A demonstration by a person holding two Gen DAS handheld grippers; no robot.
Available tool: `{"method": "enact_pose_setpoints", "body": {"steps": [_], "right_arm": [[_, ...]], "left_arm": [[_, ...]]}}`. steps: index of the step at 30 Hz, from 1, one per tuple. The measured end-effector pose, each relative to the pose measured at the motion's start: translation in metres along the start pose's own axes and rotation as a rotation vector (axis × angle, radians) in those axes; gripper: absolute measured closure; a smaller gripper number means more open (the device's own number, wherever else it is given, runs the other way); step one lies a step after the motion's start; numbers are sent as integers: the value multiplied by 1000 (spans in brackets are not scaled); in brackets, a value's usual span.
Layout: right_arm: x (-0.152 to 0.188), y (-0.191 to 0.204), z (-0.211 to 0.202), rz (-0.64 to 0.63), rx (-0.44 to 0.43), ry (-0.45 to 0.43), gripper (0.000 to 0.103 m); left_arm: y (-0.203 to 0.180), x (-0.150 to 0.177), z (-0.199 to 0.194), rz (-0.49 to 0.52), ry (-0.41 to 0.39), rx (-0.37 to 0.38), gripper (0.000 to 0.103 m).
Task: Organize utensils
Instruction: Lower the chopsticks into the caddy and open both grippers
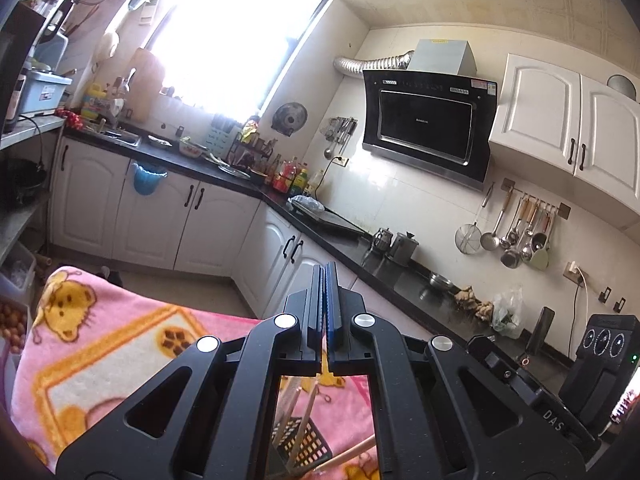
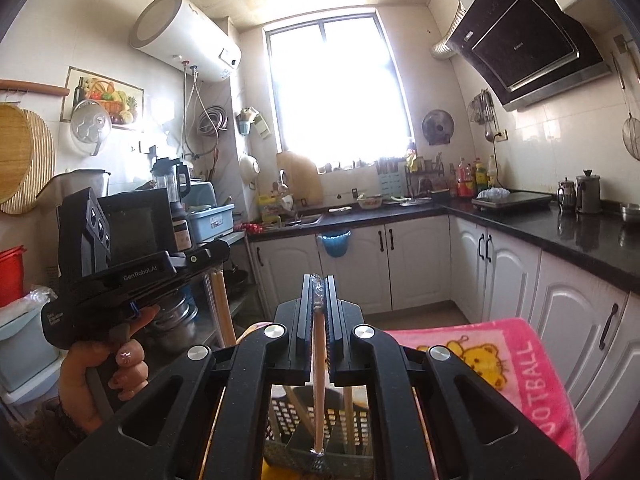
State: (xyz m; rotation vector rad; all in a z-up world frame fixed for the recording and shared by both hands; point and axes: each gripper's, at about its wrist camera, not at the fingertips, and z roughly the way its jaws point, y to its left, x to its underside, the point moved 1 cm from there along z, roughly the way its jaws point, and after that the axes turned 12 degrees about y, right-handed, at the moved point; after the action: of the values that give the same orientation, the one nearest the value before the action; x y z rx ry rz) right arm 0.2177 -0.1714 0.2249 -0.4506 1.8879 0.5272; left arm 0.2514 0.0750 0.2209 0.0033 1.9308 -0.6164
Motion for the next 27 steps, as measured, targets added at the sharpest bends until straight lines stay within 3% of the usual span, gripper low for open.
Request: {"method": "enact_pose_setpoints", "body": {"steps": [12, 27], "right_arm": [[-12, -11, 21, 1, 30, 0, 98], [25, -27, 49, 12, 61, 28, 97]], "left_arm": [[10, 7, 28, 17, 16, -46, 103], [26, 45, 45, 18, 19, -38, 103]]}}
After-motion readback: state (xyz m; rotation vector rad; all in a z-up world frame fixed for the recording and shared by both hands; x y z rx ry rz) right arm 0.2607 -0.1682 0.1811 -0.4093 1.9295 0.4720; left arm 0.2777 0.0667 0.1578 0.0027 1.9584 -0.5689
